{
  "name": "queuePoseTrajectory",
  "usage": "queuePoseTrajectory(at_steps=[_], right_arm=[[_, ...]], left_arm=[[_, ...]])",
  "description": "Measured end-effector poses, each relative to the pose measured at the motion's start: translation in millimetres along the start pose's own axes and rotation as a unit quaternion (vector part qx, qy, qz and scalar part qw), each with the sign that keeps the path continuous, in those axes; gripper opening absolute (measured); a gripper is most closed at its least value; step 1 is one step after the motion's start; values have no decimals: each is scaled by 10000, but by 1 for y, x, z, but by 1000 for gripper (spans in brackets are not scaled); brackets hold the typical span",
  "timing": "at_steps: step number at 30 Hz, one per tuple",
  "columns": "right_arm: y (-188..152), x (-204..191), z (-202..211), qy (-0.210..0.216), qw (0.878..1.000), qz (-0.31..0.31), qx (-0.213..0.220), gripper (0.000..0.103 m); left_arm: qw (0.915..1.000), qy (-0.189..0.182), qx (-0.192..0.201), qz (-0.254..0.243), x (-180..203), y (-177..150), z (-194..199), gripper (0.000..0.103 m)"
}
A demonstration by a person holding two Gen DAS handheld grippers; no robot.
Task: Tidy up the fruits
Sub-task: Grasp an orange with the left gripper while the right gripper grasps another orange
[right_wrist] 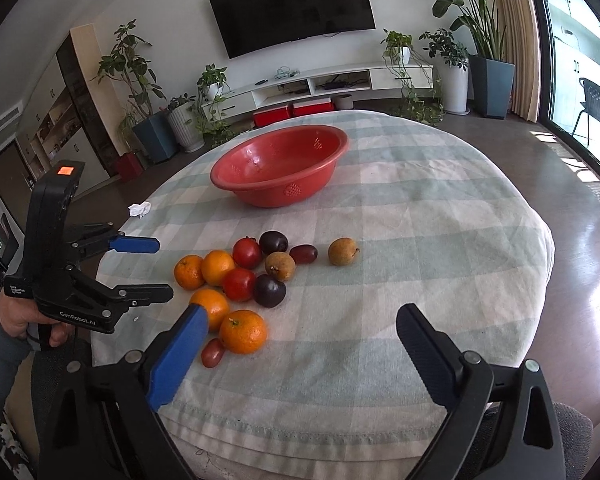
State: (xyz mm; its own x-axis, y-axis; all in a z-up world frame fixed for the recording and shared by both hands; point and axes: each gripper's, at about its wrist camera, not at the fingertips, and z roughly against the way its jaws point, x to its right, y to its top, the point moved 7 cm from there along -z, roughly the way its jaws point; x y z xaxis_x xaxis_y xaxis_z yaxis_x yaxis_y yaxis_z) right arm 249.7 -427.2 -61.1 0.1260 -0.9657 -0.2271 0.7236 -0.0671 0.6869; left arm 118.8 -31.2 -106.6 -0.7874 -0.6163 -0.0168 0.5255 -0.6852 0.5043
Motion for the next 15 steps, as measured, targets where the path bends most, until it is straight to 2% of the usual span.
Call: queuePoseTrajectory(at_steps=[2,9,12,15], right_arm=[[-1,0,-3,16,10000,-16,-62,96],[-4,1,-11,0,9998,-8,-176,95],[-6,1,-14,-5,9997,-4,-234,94],[-7,0,-17,2,9996,30,-285,92]], left_arm=[[9999,-78,-131,-76,-4,-1,-10,52],[9983,-327,-170,-442,4,4,-25,52],[9972,-258,-254,-649,8,2,-32,51],[9978,-193,-206,-599,4,4,-33,41]])
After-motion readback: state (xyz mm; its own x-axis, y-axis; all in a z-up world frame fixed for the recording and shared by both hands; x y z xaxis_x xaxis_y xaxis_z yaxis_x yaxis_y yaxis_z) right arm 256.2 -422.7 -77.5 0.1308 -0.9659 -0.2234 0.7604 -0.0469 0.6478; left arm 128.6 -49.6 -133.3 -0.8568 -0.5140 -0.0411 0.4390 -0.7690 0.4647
